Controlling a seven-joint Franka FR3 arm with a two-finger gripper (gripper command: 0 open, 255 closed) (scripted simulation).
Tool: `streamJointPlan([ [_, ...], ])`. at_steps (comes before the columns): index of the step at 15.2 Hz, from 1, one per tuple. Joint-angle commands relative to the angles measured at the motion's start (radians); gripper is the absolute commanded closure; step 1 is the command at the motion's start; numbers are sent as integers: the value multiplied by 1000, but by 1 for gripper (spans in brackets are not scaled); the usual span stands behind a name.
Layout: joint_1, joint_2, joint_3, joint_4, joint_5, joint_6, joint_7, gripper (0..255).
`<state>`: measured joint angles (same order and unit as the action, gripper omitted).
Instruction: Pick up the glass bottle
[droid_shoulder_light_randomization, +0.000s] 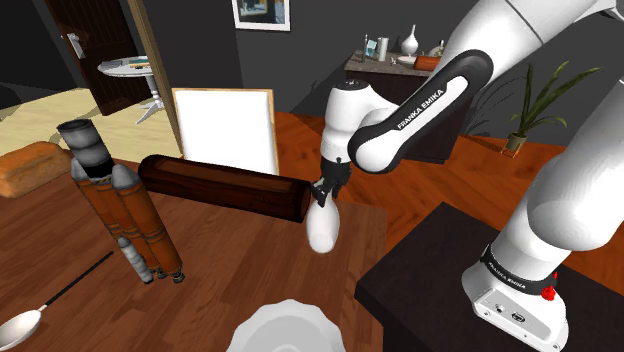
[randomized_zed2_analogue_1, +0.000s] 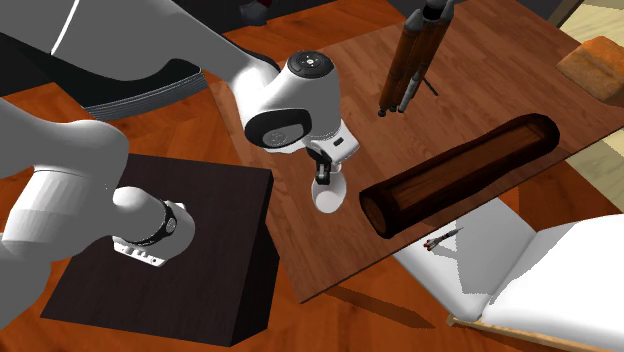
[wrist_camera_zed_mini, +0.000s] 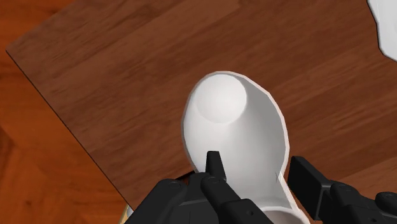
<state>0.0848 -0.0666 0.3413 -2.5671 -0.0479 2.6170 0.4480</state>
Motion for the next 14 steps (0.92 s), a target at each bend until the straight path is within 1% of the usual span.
streamJointPlan([
  [1, 0, 2, 0, -1, -1, 0, 0, 255],
  [6, 0, 1, 0, -1, 0, -1, 0, 255],
  [14, 13, -96, -9, 29, 59, -123, -46, 255],
])
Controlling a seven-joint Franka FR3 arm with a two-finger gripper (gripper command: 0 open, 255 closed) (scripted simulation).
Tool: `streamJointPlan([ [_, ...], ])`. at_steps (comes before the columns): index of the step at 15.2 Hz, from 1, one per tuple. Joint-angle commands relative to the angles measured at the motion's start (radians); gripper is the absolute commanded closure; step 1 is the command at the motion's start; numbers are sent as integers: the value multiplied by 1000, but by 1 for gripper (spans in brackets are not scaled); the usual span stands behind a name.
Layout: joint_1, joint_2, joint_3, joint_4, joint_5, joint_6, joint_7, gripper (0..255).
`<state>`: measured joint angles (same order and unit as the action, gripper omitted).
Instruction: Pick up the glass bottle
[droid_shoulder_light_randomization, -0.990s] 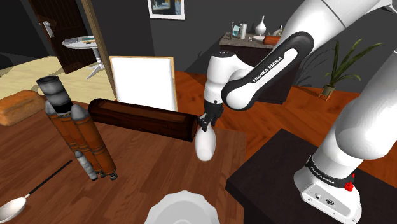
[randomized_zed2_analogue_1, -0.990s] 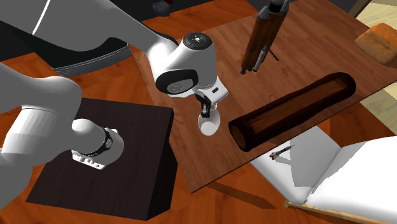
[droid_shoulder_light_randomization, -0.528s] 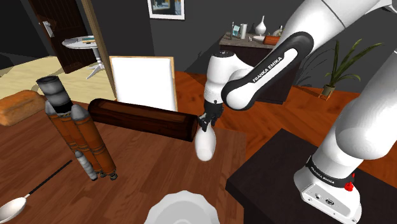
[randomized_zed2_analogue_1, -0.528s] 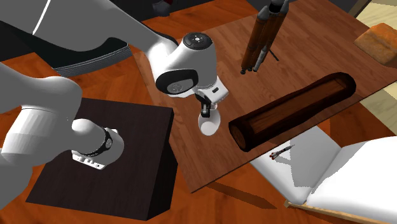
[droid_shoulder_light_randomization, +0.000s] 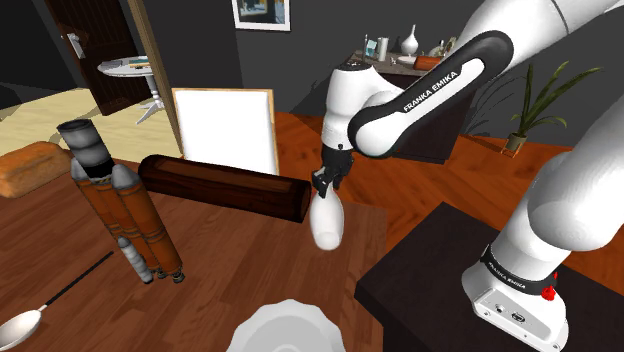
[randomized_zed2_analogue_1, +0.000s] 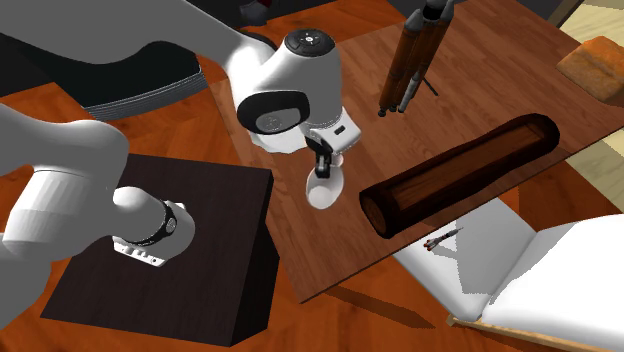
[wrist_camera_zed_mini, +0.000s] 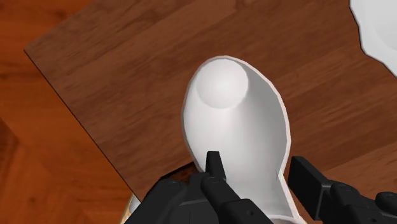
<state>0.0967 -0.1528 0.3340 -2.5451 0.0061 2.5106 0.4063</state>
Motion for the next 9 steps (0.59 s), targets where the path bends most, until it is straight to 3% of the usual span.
streamJointPlan([
  [1, 2, -20, -3, 12, 10, -32, -9, 255],
  [9, 10, -80, -13, 48, 34, -125, -30, 255],
])
